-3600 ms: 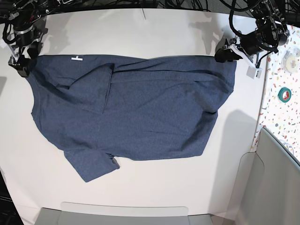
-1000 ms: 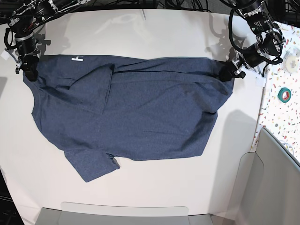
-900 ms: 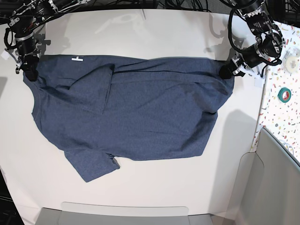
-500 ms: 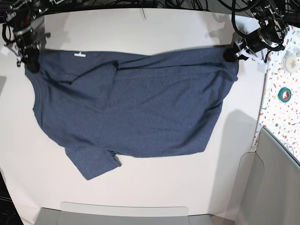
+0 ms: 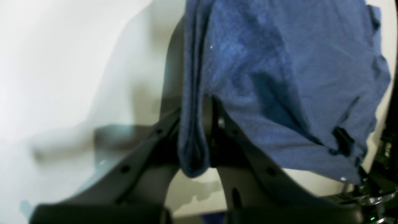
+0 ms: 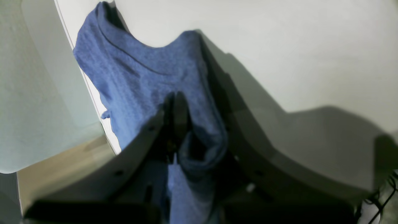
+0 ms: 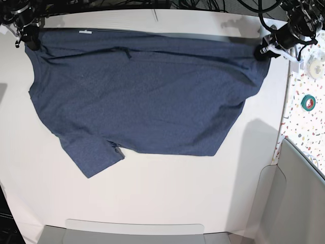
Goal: Layout the t-shirt on the table in an organized manner, then fold the t-shirt properly
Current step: 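Drag the shirt by its shoulder corners with both grippers to straighten it, then release the shoulder corners and lift both grippers off the shirt, then move the right gripper onto the shirt's middle and pinch the fabric, then grasp the shirt's side edge with the left gripper beside the right gripper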
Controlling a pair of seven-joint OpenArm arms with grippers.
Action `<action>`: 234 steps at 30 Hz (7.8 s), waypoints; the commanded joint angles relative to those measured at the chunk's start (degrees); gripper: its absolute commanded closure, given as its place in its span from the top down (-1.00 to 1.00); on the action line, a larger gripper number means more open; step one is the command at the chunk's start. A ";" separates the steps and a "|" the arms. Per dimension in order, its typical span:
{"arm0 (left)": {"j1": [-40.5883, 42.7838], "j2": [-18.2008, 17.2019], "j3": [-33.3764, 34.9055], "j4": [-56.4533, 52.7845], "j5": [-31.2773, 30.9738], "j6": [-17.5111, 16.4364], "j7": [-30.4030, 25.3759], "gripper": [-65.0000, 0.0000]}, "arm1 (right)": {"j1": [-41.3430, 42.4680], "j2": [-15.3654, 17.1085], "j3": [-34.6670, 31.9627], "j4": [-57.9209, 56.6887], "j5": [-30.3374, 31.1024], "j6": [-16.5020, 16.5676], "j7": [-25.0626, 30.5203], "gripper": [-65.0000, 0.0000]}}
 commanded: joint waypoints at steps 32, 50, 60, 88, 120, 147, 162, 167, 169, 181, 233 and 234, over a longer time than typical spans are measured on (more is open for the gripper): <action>9.16 5.12 -3.71 2.12 -0.46 -0.29 -0.84 -1.00 | -2.88 4.10 -3.77 0.23 1.17 -0.85 0.91 -1.00; 8.99 5.12 -3.63 2.30 -0.46 -0.29 -0.84 -0.39 | -9.12 4.19 -4.12 0.23 5.66 6.27 0.56 -0.04; 9.16 4.86 -3.54 2.38 -0.46 -0.29 -0.84 -0.39 | -15.62 9.11 -3.86 0.58 12.16 6.27 0.56 0.43; -1.03 -9.12 -6.61 11.70 -0.28 -10.75 -0.84 -0.39 | -2.44 30.39 -0.43 25.02 -18.96 38.88 0.56 0.42; -35.41 -15.98 26.35 -44.21 -0.28 -11.10 -7.30 -0.39 | 26.49 0.58 -51.42 28.45 -53.51 41.04 0.64 0.42; -35.14 -15.18 26.09 -44.21 -0.28 -11.10 -7.39 -0.39 | 35.81 -9.08 -88.87 -10.76 -41.38 35.19 23.24 -0.86; -35.58 -12.63 26.35 -44.21 -0.37 -10.93 -6.51 -0.39 | 37.21 -9.08 -89.48 -30.45 -37.07 31.68 24.21 -0.86; -39.10 -8.77 26.35 -44.21 -0.37 -10.93 -2.11 -0.39 | 37.21 -9.08 -89.48 -32.04 -37.07 28.69 24.21 -0.86; -40.51 -7.80 26.35 -44.21 -0.46 -10.93 -0.84 -0.39 | 37.21 -9.08 -89.48 -32.65 -37.07 28.33 24.12 -0.86; -42.53 -7.01 26.62 -35.59 -9.87 -10.93 -0.84 -0.39 | 36.95 -9.08 -87.81 -35.90 -37.16 28.33 24.12 -1.00; -29.96 -14.30 46.84 -29.09 4.90 -8.90 -7.21 -0.98 | 36.07 -9.08 -87.55 -37.93 -37.16 28.33 24.12 -1.00; -30.05 -14.30 47.28 -29.09 3.67 -8.90 -7.21 -0.98 | 36.07 -9.08 -87.55 -37.93 -37.16 28.33 24.12 -1.00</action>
